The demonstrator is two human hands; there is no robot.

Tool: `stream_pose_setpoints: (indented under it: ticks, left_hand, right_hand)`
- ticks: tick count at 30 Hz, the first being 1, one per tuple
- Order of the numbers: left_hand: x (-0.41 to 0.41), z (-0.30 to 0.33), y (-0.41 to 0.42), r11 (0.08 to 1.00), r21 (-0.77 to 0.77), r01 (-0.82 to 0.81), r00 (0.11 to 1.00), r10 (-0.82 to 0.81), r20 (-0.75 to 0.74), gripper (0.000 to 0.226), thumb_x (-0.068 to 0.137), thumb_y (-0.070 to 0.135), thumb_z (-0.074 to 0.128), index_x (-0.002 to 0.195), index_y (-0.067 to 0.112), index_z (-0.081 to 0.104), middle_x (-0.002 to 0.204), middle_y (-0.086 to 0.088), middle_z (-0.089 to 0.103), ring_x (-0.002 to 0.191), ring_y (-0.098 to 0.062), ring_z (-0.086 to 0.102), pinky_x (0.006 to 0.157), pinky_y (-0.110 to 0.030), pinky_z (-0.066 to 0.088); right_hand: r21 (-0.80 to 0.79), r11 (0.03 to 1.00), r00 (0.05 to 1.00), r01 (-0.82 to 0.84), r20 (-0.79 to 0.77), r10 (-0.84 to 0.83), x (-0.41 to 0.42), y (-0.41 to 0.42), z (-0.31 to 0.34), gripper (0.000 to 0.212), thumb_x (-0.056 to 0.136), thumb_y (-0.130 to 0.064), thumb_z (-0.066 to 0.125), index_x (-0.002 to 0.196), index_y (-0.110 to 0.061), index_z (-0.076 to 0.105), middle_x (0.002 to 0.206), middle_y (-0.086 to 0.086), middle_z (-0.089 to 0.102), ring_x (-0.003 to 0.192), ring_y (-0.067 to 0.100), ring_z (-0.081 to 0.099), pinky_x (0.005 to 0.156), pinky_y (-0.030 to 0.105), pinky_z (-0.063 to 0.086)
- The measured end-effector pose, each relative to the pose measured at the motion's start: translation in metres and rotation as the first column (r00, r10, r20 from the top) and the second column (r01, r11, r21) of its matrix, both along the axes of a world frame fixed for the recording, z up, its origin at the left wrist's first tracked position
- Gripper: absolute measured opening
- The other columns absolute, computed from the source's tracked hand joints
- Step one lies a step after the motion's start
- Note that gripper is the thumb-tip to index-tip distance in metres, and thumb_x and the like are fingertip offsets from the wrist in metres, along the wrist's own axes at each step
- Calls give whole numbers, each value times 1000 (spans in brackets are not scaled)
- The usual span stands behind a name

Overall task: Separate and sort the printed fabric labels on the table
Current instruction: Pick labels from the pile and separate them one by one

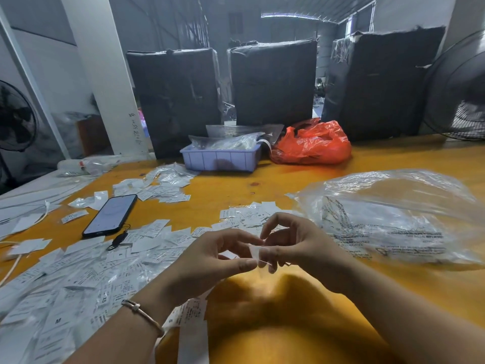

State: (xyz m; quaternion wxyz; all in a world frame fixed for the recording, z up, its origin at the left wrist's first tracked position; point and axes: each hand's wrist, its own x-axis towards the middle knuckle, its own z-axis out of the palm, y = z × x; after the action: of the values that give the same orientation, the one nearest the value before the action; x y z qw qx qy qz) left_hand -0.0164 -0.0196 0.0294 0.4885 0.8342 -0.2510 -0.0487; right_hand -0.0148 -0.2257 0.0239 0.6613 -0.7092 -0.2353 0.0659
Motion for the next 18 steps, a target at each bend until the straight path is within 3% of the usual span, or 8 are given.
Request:
stream_pose_setpoints:
  ticks: [5,8,9,10,11,12,15,18]
  left_hand:
    - [1,-1,2,999,-20,-31,1000,31,-1,11,74,29,78,79,20,74,111,13,64,108,1,59,82,-17,53]
    - [2,-1,2,999,-18,-39,999,39,-11,8,79,16,77,78,11,72,109,6,70,99,0,63,76,-14,52]
    - [2,-1,1,998,-41,-42,999,41,-18,9,80,12,76,80,5,71,99,-2,73,88,-5,67,72,-17,52]
    - [1,-1,1,996,-77,-47,999,45,-32,10,81,8,74,83,-1,70,89,-10,74,78,-11,67,68,-18,51]
    - [0,0,0,992,-114,-51,998,45,-51,10,82,3,72,86,-5,69,81,-15,73,71,-14,68,66,-19,52]
    - [0,0,0,988,-141,-55,997,46,-66,8,83,0,70,89,-6,69,77,-17,73,68,-15,68,65,-18,52]
    - [0,-2,0,984,-160,-83,994,72,-78,12,85,-4,67,96,-3,72,77,-16,74,68,-14,69,65,-16,52]
    - [2,-3,2,985,-147,-92,993,80,-89,7,84,-3,69,89,-1,73,77,-15,74,70,-16,69,65,-16,52]
  right_hand:
    - [10,1000,1000,-25,19,25,3,1,-5,16,85,0,67,89,-7,53,71,17,68,58,25,58,55,27,41]
    - [-20,980,969,199,150,-194,8,-2,-7,11,84,-3,68,85,-6,57,62,8,65,57,23,57,55,31,46]
    - [-105,919,894,379,296,-335,12,-6,-8,9,85,-6,69,83,-8,60,62,4,64,58,21,57,56,33,47]
    - [-196,794,766,576,470,-439,16,-13,-8,6,86,-11,68,83,-11,63,65,-1,64,61,20,58,58,34,47]
    - [-264,642,638,720,616,-462,20,-19,-8,3,87,-14,67,84,-15,65,70,-4,65,69,20,60,60,33,47]
    - [-333,523,581,784,691,-431,22,-26,-6,3,88,-17,65,89,-18,68,78,-4,66,80,20,60,65,32,46]
    - [-649,311,720,694,613,-325,30,-36,-7,24,90,-34,61,109,-22,68,108,-3,63,118,22,45,93,34,39]
    - [-746,203,768,635,580,-270,35,-35,-11,36,88,-50,58,113,-26,65,114,-2,56,119,22,39,97,36,34]
